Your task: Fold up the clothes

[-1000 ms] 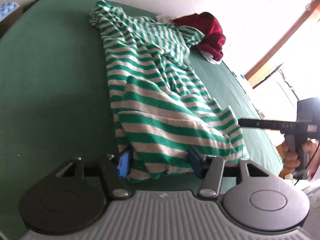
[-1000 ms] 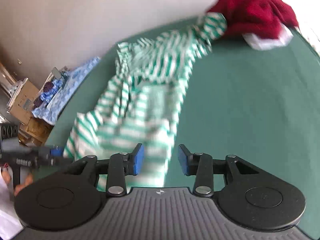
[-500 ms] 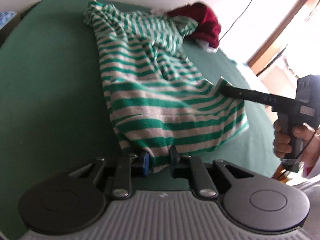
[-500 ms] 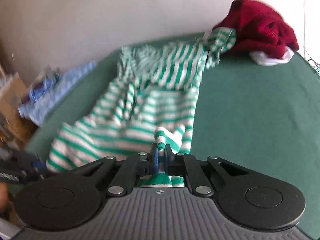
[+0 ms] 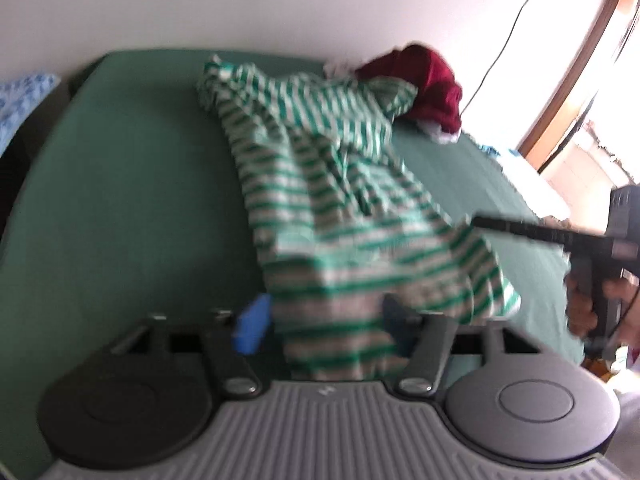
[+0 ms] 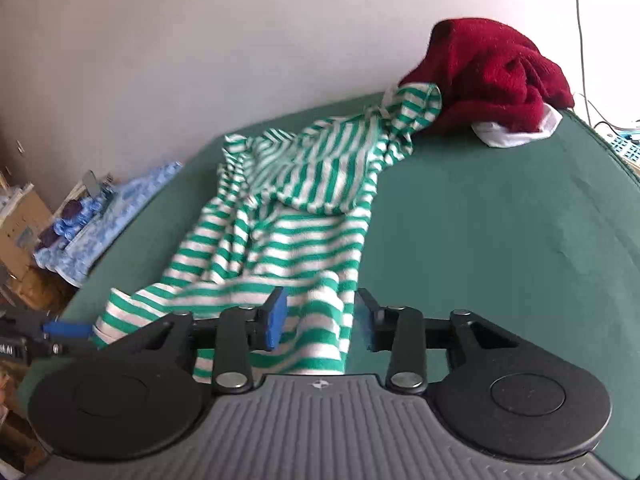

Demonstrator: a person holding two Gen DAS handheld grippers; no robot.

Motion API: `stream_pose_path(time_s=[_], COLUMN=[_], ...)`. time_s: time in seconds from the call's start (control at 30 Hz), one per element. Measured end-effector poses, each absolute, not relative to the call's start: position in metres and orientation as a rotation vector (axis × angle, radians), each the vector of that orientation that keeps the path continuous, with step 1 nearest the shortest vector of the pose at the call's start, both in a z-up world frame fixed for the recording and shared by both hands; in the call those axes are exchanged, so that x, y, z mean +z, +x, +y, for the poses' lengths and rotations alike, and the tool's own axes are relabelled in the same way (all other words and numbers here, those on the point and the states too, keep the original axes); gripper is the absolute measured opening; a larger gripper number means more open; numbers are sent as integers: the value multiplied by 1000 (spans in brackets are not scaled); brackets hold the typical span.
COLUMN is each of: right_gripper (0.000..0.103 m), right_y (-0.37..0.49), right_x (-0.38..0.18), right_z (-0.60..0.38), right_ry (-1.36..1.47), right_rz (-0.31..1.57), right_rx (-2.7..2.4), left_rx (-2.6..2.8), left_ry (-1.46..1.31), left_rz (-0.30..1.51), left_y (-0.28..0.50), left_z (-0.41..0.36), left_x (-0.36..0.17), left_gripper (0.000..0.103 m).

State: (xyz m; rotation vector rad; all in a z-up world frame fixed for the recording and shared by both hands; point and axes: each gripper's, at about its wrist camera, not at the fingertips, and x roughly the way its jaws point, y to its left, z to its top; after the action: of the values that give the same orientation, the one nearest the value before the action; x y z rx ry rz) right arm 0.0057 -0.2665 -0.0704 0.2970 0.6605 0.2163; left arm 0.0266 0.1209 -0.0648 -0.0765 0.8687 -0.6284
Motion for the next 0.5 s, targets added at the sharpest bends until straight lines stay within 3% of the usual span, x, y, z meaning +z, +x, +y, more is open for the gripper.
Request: stream_pose_path(time_s=[0.07, 0.1, 0.13, 0.2, 0.27, 0.3, 0.5], right_gripper=[40, 33, 8, 9, 9, 9, 19], right_y=[8, 12, 17, 26, 34, 37, 24], right_x=[-73, -78, -83, -90, -93, -95, -83], right_z=[-266, -262, -258, -256, -259, -259, -256], right_ry=[303, 289, 267, 253, 304, 317, 179], right_rz=[672, 687, 713, 708, 701, 703, 673], right_rx=[240, 244, 256, 222, 193, 191, 193], left_rx=[-628, -623, -605, -566, -531, -521, -452], left_ry=[-49, -23, 9, 69, 78, 73, 134], left_rz=[860, 854, 862, 881, 848, 843, 803], left_y=[40, 46, 54, 69, 78, 79, 70], left_z=[111, 106, 100, 91, 90, 91, 99], left_x=[-69, -72, -79, -93, -99, -100, -90], left_gripper=[68, 59, 36, 20, 21, 28, 30])
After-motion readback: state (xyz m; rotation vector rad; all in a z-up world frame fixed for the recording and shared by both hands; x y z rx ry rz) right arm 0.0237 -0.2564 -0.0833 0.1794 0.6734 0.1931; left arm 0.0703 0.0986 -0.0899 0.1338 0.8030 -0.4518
